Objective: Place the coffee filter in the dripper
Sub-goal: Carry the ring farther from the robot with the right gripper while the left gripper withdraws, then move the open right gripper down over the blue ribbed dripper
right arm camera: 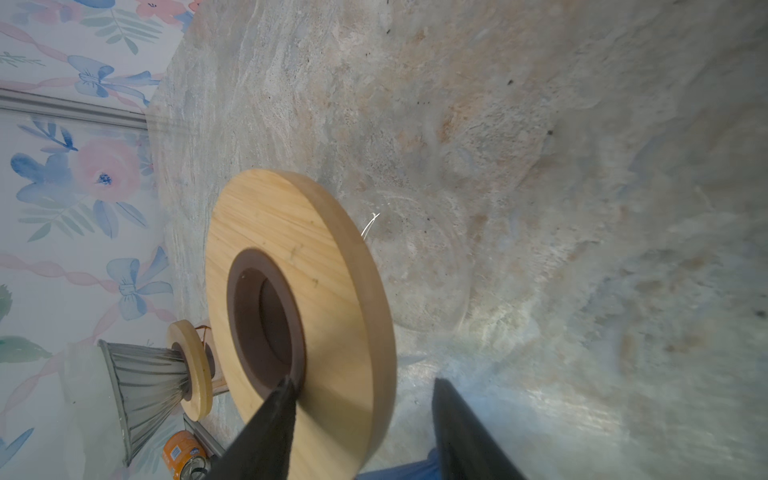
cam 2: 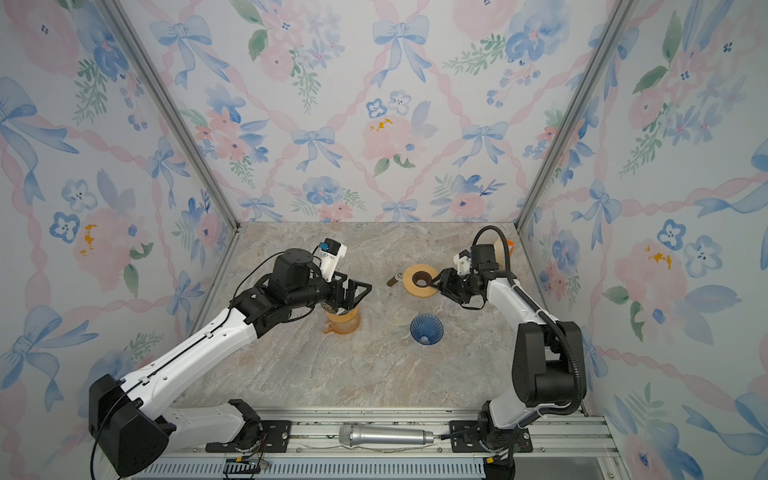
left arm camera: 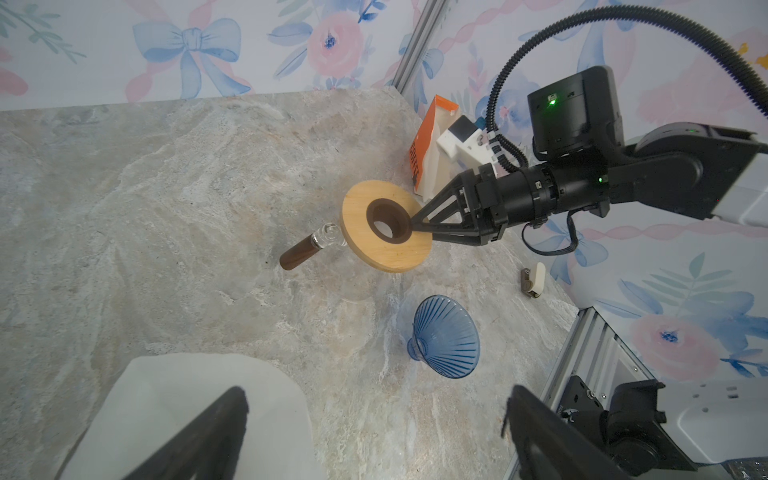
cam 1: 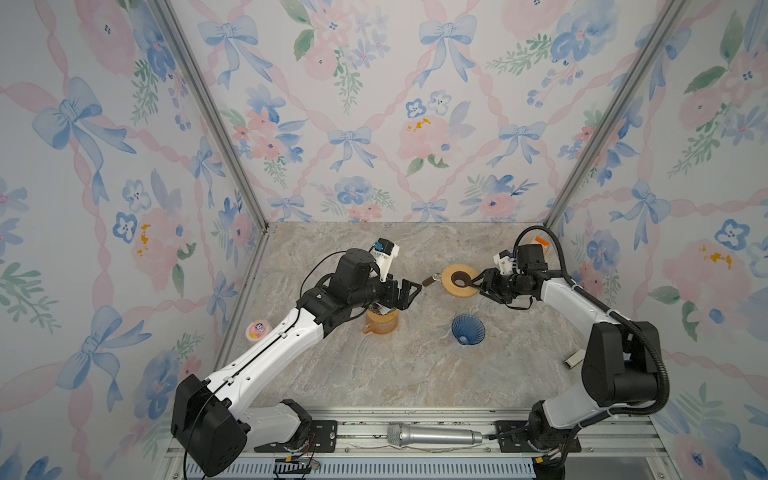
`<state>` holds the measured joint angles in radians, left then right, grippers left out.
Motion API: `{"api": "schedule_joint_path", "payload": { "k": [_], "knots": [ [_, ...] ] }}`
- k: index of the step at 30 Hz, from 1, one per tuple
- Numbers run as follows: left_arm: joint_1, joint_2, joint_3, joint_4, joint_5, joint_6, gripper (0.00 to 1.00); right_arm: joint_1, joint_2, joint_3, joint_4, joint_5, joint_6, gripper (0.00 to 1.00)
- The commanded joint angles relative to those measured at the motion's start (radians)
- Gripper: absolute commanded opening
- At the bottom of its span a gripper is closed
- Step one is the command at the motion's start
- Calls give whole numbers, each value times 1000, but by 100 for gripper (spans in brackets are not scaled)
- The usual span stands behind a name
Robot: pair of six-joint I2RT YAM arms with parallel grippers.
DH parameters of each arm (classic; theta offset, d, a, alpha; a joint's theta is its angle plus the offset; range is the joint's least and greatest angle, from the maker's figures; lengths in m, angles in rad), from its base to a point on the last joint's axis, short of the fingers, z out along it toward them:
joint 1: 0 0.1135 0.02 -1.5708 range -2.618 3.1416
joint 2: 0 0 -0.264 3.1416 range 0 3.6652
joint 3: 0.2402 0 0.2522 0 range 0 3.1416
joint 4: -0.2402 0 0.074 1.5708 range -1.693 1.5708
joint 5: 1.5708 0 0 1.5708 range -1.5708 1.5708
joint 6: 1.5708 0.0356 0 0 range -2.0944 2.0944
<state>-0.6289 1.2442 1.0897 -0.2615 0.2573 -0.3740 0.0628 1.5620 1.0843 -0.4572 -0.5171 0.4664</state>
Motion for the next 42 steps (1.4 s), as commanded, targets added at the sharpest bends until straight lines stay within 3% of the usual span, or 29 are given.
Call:
{"api": "schedule_joint_path", "payload": {
  "k": [1, 15, 23, 42],
  "knots": [
    [1, -20, 13, -13, -18, 21, 98, 29, -66, 50, -125, 132, -80, 60],
    [0, -18, 57, -11, -95, 119, 98, 139, -204, 131, -363, 374, -163, 65],
    [-21, 13, 48, -1, -113, 159, 98, 150, -267, 76, -424, 362, -149, 67],
    [-55, -123, -134, 44, -181, 111, 98, 173, -306, -115, -416, 345, -58, 67]
  ]
}}
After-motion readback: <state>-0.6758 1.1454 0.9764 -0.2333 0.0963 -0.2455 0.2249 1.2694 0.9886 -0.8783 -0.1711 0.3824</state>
